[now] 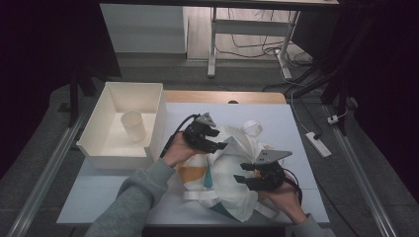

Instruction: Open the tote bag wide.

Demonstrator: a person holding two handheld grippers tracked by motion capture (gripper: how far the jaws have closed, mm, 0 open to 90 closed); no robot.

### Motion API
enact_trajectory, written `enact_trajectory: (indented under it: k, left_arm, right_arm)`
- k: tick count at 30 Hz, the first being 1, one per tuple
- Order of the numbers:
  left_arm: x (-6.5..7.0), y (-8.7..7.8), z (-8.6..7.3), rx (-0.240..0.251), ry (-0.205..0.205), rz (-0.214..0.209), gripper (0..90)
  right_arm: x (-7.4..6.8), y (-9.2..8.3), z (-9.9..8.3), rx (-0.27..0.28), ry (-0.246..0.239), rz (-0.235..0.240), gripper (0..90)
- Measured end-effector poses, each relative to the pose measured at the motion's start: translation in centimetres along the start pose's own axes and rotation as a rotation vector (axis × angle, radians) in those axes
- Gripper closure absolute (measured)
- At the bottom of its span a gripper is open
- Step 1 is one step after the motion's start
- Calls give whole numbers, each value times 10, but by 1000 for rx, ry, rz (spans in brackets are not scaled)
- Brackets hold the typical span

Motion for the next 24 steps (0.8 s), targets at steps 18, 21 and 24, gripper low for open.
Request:
enact_trajectory:
  k: [18, 21, 24]
  left_arm:
    - [2, -23, -25, -4, -22, 26, 364]
    - [9, -20, -27, -20, -7, 24, 351]
    - [11, -15, -32, -64, 14, 49, 345]
  right_arm:
    - [26, -26, 16, 56, 5, -140, 490]
    - [32, -30, 15, 43, -2, -195, 487]
    - [36, -33, 15, 38, 2, -242, 484]
Point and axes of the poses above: each handheld gripper's, and its own axes: y roughly forward along the jaws, z roughly out of its top, x roughly to its right, the point moved 10 cm from there along y, roughly forward along the jaws, and after that the axes turned 5 degrees about x, right-handed, at the moved point
